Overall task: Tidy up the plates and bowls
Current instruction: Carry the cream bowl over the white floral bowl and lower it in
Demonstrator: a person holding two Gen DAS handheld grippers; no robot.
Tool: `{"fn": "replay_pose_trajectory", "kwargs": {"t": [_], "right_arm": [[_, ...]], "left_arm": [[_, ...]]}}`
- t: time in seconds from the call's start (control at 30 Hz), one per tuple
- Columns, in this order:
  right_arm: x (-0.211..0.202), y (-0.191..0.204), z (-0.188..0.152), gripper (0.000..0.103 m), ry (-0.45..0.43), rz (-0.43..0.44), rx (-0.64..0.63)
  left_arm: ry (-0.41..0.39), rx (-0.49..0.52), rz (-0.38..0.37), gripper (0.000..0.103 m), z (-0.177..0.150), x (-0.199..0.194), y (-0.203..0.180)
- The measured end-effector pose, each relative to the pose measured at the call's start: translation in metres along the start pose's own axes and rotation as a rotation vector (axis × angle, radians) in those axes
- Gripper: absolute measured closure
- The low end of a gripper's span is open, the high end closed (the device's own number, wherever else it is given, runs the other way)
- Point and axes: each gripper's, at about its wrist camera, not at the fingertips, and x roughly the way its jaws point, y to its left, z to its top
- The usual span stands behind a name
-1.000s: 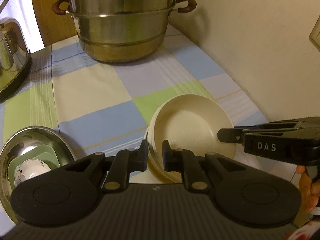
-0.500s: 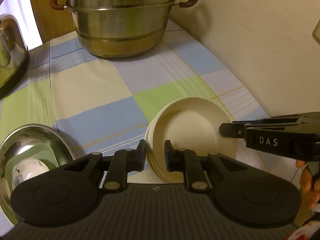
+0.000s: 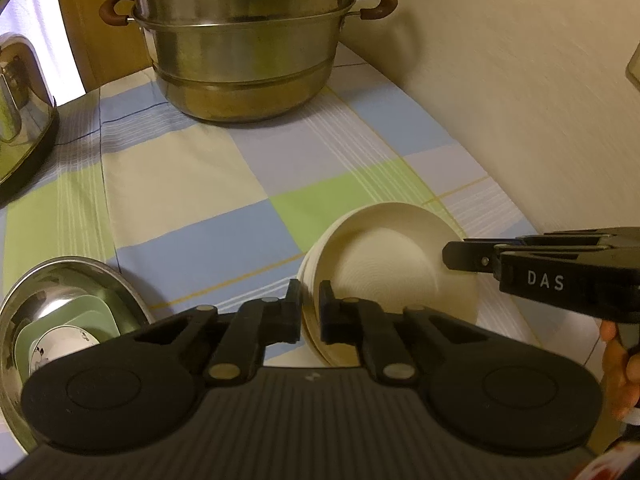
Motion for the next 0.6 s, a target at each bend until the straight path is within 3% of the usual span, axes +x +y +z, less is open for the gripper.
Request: {"fn": "replay_pose_trajectory", "kwargs": {"t": [0.6], "right_arm": [[0.013,-0.005,0.025,0.095,0.151,-0.037,0.085]], "left_arm": [[0.047,0.025,-0.013,0.096,0.010,0.011,0.002]]}}
